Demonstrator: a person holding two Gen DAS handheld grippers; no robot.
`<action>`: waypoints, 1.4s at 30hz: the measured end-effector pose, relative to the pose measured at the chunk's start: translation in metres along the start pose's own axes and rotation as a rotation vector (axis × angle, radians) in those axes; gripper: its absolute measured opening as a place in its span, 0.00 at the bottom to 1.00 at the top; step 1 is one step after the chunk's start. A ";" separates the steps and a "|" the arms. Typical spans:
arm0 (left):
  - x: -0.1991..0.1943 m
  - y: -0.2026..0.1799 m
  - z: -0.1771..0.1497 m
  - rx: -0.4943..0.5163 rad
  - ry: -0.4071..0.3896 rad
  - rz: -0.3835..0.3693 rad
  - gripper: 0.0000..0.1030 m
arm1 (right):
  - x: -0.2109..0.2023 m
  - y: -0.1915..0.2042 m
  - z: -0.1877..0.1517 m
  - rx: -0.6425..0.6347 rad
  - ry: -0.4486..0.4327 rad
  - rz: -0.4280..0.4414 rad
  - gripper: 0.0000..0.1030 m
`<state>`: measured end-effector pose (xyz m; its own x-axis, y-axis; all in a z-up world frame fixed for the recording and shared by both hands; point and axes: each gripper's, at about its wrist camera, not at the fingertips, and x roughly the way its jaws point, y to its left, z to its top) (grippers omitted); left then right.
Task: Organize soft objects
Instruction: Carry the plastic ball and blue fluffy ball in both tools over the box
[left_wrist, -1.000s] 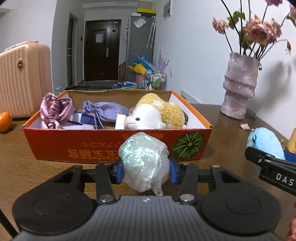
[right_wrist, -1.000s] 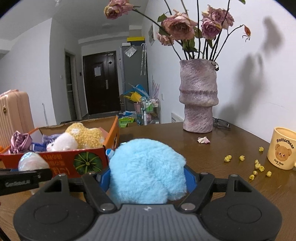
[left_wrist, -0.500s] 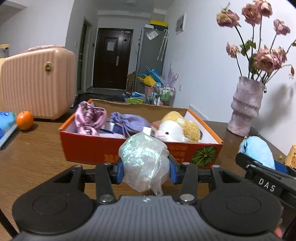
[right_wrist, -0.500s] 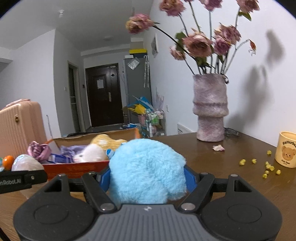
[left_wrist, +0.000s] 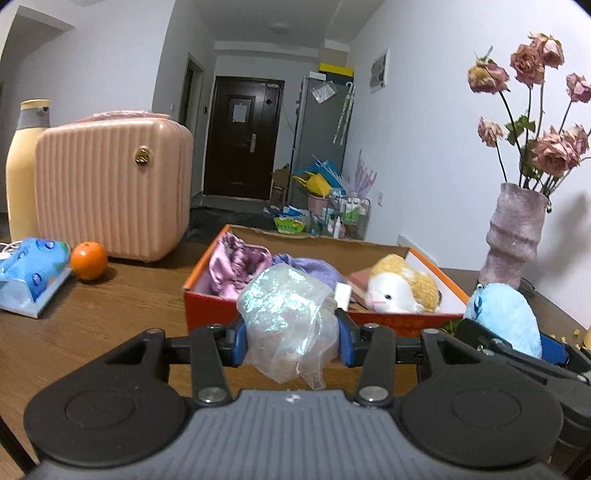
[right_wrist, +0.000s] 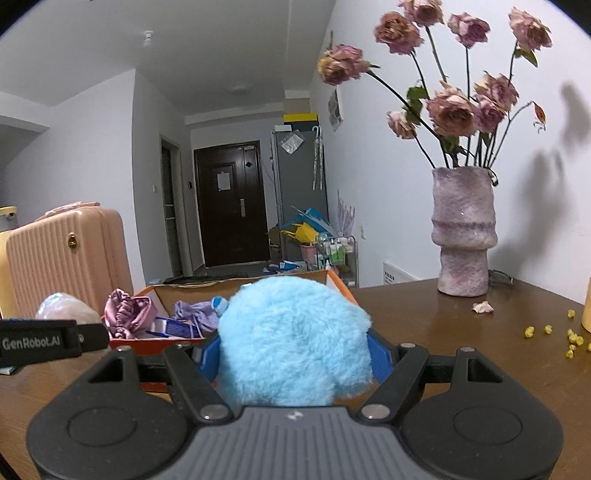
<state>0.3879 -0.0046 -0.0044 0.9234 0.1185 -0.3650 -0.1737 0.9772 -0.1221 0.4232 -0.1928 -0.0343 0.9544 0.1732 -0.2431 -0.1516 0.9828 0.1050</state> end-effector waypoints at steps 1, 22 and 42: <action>0.000 0.003 0.001 -0.001 -0.008 0.004 0.45 | 0.000 0.002 0.000 0.002 -0.004 0.002 0.73; 0.036 0.020 0.033 0.023 -0.117 0.019 0.45 | 0.054 0.044 0.012 -0.055 -0.077 0.062 0.73; 0.112 0.019 0.067 0.002 -0.133 0.013 0.45 | 0.139 0.050 0.028 -0.060 -0.053 0.088 0.73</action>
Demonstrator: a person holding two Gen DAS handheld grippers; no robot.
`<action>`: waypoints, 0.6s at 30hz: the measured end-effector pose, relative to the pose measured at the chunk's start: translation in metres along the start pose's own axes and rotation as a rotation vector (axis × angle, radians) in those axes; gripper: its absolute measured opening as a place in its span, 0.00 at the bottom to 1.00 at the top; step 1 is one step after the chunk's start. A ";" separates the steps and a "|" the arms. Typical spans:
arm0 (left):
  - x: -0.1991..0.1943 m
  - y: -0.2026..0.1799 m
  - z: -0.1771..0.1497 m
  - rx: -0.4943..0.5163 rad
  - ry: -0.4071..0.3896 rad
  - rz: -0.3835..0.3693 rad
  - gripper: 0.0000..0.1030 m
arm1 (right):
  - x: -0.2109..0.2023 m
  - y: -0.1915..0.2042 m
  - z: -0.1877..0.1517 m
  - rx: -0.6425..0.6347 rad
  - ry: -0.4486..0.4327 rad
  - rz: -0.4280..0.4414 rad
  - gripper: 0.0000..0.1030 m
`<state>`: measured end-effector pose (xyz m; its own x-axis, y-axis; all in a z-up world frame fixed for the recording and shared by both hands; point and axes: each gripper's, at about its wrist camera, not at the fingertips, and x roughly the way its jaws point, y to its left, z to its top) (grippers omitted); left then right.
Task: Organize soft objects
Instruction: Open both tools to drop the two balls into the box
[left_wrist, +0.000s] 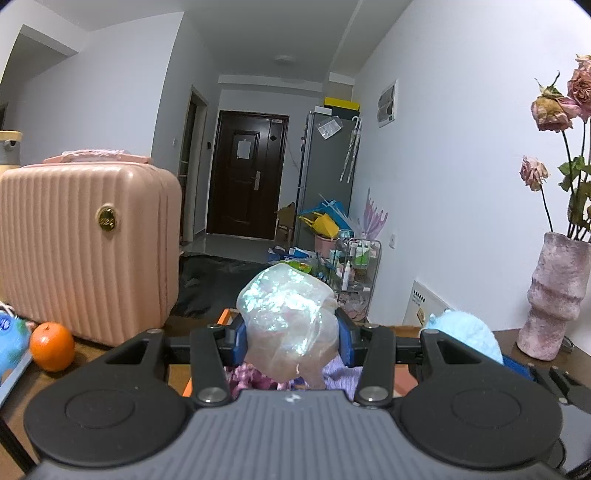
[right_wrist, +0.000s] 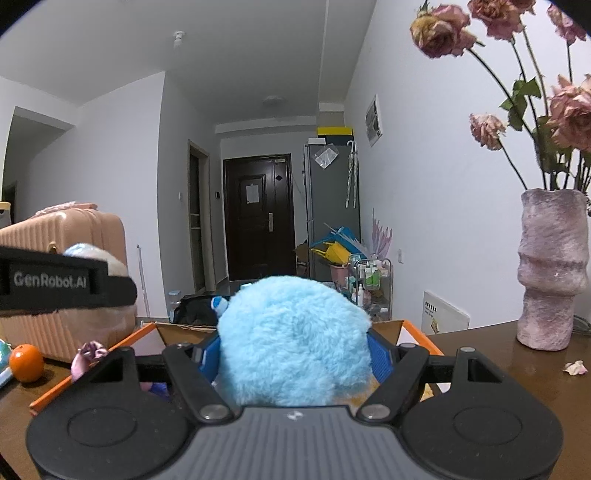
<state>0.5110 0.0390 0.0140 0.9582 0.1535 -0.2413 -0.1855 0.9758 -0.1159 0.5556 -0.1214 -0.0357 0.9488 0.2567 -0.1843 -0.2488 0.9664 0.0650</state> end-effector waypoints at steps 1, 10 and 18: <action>0.004 0.000 0.001 0.001 -0.004 0.001 0.45 | 0.004 0.000 0.000 -0.005 0.003 0.001 0.73; 0.030 0.009 0.003 -0.013 0.046 0.019 0.53 | 0.019 -0.004 0.000 -0.013 0.046 0.009 0.92; 0.015 0.011 0.003 -0.029 -0.014 0.065 1.00 | 0.007 -0.013 -0.002 0.007 0.033 -0.022 1.00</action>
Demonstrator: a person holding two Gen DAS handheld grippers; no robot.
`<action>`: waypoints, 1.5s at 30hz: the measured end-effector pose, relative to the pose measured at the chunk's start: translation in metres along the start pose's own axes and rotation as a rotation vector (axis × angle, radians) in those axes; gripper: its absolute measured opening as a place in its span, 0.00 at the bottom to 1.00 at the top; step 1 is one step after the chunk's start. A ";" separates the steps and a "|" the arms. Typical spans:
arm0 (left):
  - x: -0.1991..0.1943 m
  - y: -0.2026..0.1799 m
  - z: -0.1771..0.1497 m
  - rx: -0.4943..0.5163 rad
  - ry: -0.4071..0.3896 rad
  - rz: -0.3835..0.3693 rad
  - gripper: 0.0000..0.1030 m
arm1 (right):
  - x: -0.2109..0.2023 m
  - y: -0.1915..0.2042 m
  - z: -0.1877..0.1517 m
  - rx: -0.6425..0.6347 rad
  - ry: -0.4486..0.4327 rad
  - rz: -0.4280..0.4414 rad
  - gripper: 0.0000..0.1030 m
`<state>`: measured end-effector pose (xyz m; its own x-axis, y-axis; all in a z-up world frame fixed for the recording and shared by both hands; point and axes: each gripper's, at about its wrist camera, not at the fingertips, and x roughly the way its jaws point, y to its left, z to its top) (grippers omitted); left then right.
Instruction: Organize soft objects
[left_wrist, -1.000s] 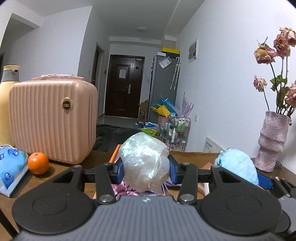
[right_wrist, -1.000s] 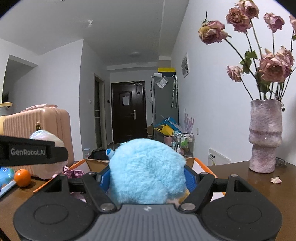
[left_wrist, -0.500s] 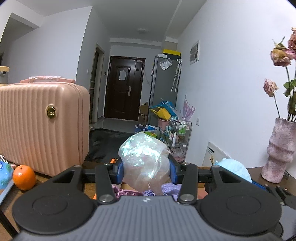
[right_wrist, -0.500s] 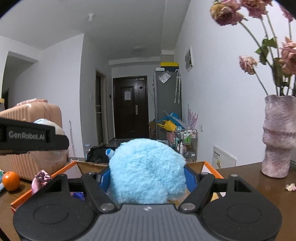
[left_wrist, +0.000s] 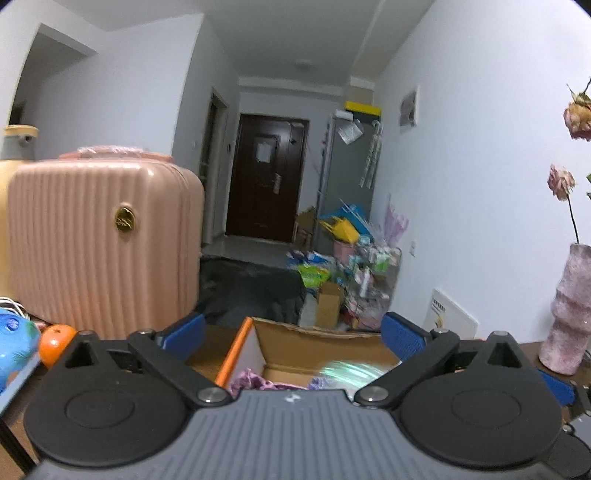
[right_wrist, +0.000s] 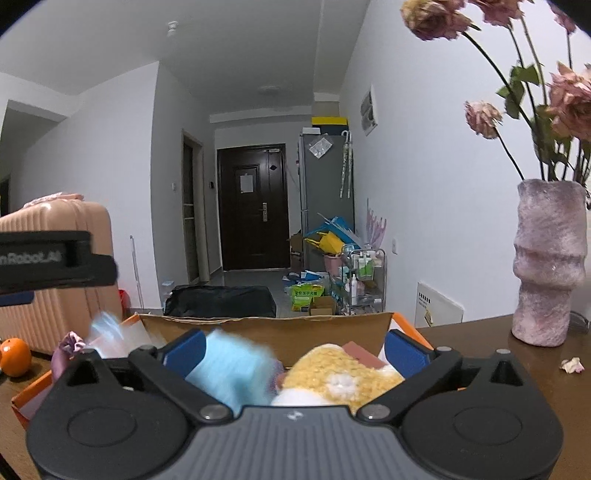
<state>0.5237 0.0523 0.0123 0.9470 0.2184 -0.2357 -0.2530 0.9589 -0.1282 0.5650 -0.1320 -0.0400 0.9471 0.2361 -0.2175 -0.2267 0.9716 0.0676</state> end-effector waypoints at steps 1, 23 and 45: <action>-0.002 0.000 0.000 0.005 -0.007 0.003 1.00 | -0.001 -0.002 0.000 0.005 -0.002 -0.004 1.00; -0.059 0.017 0.001 0.013 -0.045 0.016 1.00 | -0.056 -0.023 0.002 0.032 -0.031 -0.024 1.00; -0.181 0.037 -0.001 0.068 -0.049 -0.007 1.00 | -0.189 -0.018 0.012 0.026 -0.029 0.017 1.00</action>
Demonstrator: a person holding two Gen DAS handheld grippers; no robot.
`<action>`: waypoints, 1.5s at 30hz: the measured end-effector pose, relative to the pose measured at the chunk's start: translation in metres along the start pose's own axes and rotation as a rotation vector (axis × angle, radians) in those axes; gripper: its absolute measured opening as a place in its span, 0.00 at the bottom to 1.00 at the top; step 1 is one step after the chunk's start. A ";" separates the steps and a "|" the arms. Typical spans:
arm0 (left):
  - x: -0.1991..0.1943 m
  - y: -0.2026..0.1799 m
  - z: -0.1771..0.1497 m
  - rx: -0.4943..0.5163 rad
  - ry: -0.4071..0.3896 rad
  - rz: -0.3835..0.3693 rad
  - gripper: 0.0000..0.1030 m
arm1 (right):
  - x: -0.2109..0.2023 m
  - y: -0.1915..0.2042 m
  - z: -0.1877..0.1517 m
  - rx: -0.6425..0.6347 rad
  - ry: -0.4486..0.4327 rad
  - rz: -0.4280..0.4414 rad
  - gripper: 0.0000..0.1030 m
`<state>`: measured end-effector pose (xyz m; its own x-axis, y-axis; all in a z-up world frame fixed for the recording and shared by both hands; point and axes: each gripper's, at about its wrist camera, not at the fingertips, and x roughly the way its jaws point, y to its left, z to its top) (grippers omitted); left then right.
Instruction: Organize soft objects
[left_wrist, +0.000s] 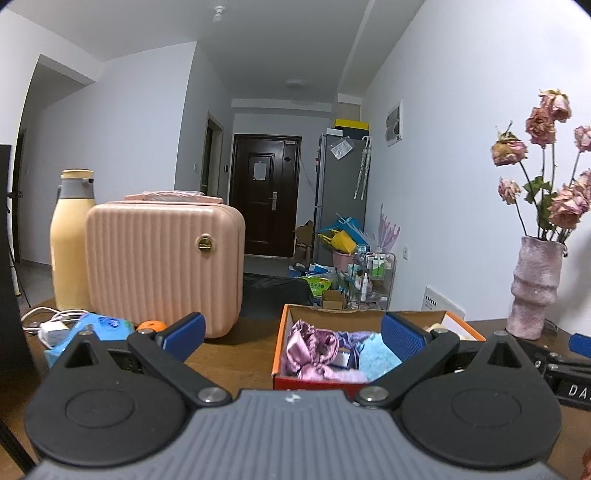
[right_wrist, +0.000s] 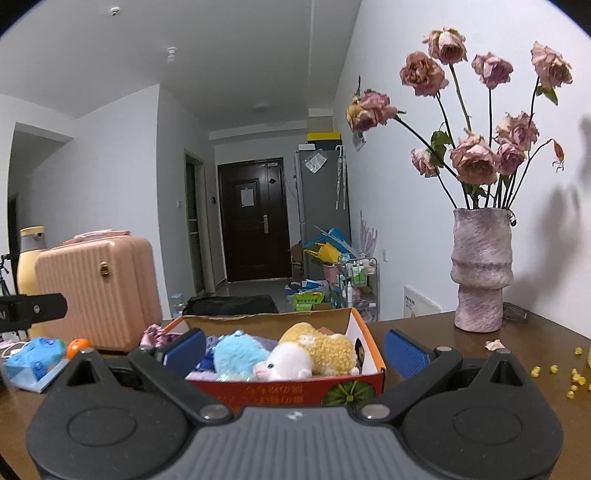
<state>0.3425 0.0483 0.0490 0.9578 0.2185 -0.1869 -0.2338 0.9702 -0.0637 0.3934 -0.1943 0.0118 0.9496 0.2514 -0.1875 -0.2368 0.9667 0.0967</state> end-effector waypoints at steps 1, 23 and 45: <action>-0.008 0.001 0.000 0.004 0.000 0.001 1.00 | -0.007 0.001 0.000 -0.002 0.004 0.003 1.00; -0.166 0.021 -0.037 0.027 0.060 -0.060 1.00 | -0.182 0.009 -0.024 -0.079 0.046 0.041 1.00; -0.227 0.015 -0.053 0.042 0.060 -0.083 1.00 | -0.243 0.014 -0.034 -0.086 0.021 0.069 1.00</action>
<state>0.1125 0.0074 0.0381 0.9615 0.1316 -0.2413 -0.1454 0.9886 -0.0401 0.1528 -0.2403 0.0254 0.9261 0.3177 -0.2034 -0.3193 0.9473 0.0260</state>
